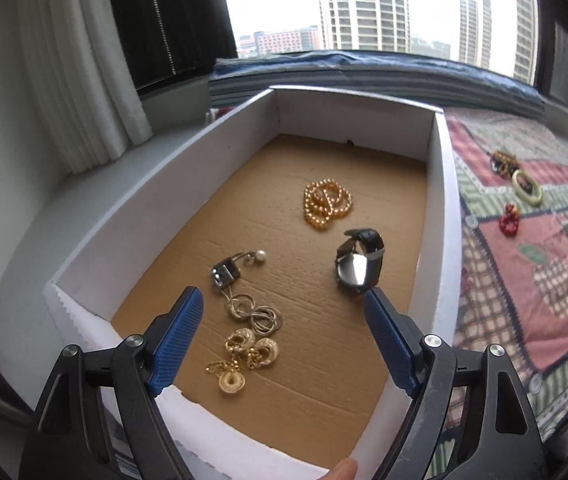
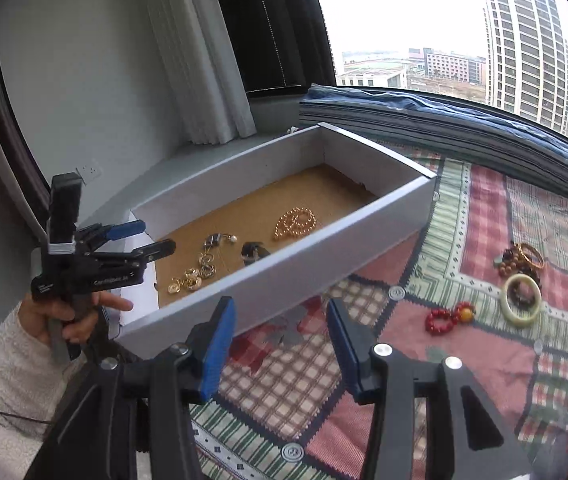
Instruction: Organize jewelry
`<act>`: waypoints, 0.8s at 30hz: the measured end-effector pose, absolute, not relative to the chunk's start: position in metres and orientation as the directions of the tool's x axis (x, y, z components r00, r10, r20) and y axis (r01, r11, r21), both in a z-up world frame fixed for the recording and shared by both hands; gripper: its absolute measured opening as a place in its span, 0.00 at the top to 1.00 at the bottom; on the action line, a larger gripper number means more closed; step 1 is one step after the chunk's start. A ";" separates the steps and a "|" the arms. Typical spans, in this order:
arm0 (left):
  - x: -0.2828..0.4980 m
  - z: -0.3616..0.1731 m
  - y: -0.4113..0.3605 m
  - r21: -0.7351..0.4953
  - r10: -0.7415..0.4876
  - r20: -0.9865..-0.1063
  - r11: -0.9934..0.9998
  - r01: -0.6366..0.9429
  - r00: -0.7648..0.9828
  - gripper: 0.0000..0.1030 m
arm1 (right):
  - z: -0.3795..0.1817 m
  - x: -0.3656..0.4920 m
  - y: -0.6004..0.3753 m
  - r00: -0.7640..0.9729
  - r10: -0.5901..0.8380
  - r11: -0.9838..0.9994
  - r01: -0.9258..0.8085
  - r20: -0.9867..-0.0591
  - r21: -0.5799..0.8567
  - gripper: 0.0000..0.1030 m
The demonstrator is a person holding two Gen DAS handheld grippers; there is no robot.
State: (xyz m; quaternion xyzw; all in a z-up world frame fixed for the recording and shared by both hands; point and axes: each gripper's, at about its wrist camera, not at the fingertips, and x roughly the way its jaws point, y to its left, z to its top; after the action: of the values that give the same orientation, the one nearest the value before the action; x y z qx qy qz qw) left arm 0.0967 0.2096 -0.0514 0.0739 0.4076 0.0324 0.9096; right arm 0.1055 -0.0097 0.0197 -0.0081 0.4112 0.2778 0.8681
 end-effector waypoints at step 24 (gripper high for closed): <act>0.012 0.001 0.155 0.132 0.129 -0.650 0.990 -0.056 0.749 0.03 | 0.011 0.044 -0.118 0.633 0.283 0.956 -0.241 -0.720 0.165 0.28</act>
State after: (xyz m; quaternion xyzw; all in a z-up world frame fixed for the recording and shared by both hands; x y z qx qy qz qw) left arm 0.0120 0.1547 0.0008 0.0521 0.3508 0.0497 0.9337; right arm 0.0438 -0.1175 0.0114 0.0265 0.4028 0.1451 0.9033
